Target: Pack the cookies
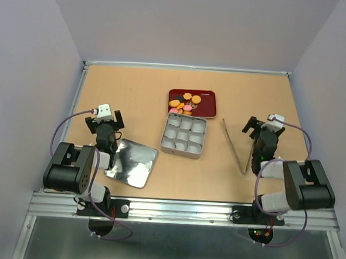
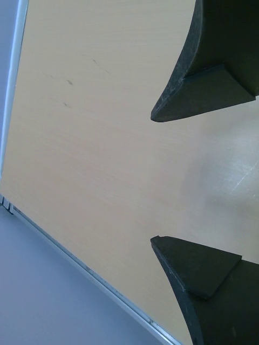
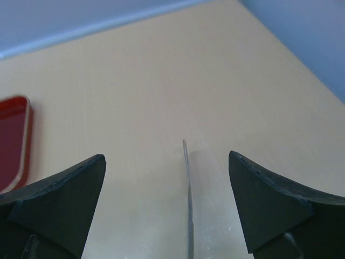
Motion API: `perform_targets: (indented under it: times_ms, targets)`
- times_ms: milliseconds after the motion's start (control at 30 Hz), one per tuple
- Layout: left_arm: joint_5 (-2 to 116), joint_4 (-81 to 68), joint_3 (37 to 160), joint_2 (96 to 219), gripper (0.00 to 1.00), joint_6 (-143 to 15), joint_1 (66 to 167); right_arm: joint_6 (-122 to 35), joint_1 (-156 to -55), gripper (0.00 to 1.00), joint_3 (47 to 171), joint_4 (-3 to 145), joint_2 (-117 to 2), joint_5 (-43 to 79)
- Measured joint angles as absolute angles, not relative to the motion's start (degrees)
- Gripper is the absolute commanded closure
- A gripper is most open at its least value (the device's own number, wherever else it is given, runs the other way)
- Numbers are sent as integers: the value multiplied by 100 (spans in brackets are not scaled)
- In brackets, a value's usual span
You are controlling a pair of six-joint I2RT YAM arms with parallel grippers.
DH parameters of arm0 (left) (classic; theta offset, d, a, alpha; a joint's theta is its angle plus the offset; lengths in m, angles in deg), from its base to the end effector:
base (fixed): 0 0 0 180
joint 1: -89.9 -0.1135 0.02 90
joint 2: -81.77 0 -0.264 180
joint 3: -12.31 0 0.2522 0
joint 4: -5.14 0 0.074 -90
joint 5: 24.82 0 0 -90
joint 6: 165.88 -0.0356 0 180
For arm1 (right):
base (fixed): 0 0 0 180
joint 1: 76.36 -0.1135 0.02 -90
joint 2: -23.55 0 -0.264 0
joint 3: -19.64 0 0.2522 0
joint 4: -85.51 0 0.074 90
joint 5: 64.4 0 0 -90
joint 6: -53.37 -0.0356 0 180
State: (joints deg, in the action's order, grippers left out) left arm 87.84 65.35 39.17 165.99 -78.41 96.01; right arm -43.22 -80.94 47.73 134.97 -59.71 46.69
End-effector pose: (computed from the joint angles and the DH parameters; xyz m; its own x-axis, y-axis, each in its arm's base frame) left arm 0.2363 -0.0115 0.1691 0.0368 0.0370 -0.9986 -0.2863 0.9578 0.0250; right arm 0.2400 0.0064 0.1580 -0.0661 0.1021 -0.9926 0.2919 0.9532 0.0786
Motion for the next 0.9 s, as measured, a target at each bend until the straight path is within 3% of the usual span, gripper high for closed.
perform_targets:
  times_ms: [200,400,567,633,700,900]
  targets:
    - [9083,6570,3911,16538,1,-7885,9852,-4914,-8131,0,6036,11449,-4024,5121]
    - [9212,6568,3884,16538,1,-7928,9896,-5828,-8131,0,7289,9392,-3034,3973]
    - [9239,6570,3884,16538,1,-7987,9896,-6503,-8133,0,7964,7278,-3471,3322]
    - [9383,6334,3965,16366,7,-8049,9972,-6606,-8133,0,8075,6649,-3770,3224]
    - [9413,5766,4326,16020,1,-8103,10075,-6632,-8135,0,8115,5829,-4032,3154]
    - [8978,4697,6112,14764,1,-7627,9983,-6632,-8138,0,8255,4592,-4205,3198]
